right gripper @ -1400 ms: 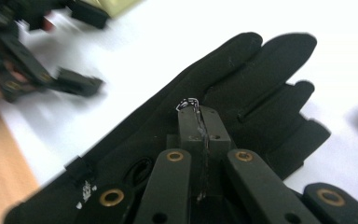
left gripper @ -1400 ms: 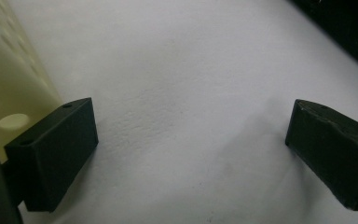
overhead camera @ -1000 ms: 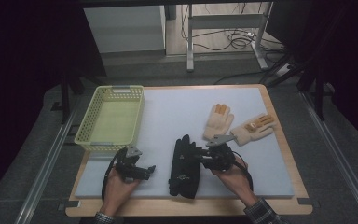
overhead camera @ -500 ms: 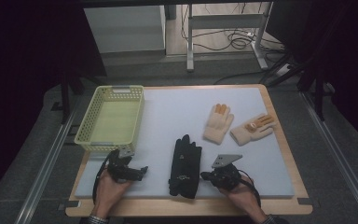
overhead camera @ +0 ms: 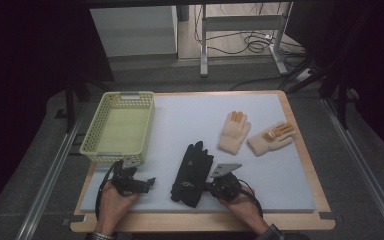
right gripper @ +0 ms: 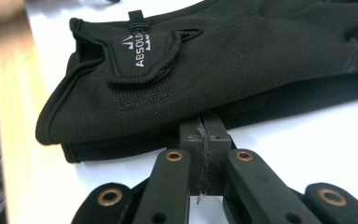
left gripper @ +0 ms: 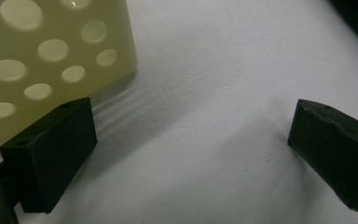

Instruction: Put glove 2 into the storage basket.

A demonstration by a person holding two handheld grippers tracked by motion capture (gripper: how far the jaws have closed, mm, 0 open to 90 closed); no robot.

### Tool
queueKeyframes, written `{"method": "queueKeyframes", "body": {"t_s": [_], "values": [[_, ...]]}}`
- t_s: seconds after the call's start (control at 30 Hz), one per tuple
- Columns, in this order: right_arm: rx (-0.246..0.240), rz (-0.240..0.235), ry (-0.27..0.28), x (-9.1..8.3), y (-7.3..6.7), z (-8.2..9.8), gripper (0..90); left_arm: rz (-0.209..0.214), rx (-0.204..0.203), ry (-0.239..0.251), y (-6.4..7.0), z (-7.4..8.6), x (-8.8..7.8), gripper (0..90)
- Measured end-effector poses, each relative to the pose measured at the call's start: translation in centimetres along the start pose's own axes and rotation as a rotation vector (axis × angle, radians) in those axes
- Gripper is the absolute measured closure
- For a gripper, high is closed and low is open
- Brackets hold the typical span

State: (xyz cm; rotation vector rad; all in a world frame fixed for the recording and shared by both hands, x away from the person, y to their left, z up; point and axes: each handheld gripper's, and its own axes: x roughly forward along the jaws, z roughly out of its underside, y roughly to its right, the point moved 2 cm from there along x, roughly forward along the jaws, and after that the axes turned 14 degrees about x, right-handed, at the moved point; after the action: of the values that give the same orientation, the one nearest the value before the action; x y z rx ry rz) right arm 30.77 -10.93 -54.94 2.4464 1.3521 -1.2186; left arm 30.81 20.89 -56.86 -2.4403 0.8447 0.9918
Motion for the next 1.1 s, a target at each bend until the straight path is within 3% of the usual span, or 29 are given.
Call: {"method": "queueKeyframes", "body": {"t_s": [0.33,0.5,0.8,1.1], "values": [[-0.04,0.095,0.017,3.2,-0.5,-3.0,88.2,-0.001,0.005,0.002,0.0,0.0,0.0,1.2],[-0.053,0.1,0.015,3.8,-0.3,-3.7,87.7,-0.001,0.005,0.002,0.0,0.0,0.0,1.2],[-0.063,0.081,0.03,2.6,-0.3,-3.3,76.6,0.0,0.004,0.004,0.0,0.1,0.0,1.2],[-0.055,0.116,0.054,0.0,0.8,-3.2,64.4,0.0,0.004,0.003,0.0,0.1,0.0,1.2]]}}
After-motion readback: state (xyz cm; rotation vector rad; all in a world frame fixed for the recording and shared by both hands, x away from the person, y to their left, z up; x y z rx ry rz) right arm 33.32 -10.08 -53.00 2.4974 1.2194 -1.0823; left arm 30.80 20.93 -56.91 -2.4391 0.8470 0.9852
